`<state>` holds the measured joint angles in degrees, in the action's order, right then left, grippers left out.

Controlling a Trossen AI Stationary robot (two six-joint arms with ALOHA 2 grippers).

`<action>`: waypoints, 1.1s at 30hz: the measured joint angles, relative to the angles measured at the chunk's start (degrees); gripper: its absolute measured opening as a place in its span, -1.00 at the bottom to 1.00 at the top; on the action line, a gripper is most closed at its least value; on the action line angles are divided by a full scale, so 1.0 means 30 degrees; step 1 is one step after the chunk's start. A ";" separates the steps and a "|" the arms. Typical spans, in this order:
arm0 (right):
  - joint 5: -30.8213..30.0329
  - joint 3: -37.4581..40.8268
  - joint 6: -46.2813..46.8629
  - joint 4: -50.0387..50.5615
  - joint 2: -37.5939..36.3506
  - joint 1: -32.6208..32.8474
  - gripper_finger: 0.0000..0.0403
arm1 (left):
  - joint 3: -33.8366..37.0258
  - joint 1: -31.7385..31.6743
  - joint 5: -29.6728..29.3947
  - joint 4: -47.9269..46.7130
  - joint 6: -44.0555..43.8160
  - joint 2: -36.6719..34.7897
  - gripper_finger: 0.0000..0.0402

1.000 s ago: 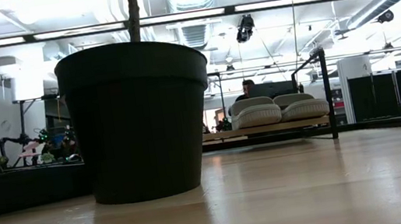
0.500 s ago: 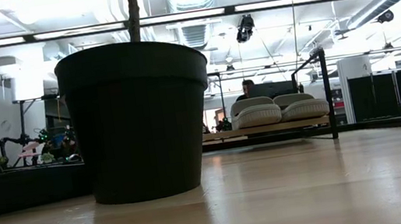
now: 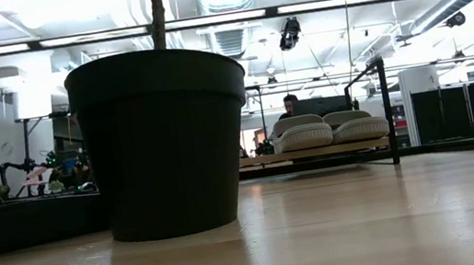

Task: Pick and place slides into the shelf
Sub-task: Put the right black slide on the shelf

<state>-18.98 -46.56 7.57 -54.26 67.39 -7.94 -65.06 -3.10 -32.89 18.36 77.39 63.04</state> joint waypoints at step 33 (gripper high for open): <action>0.0988 -0.0329 0.1254 0.2601 -0.0830 0.0007 -0.73 | 0.0000 0.0646 -0.1141 1.9388 2.1542 0.6875 -0.38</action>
<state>-16.02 -47.55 11.34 -46.46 64.90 -7.92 -65.06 -1.17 -36.31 76.52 142.02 83.66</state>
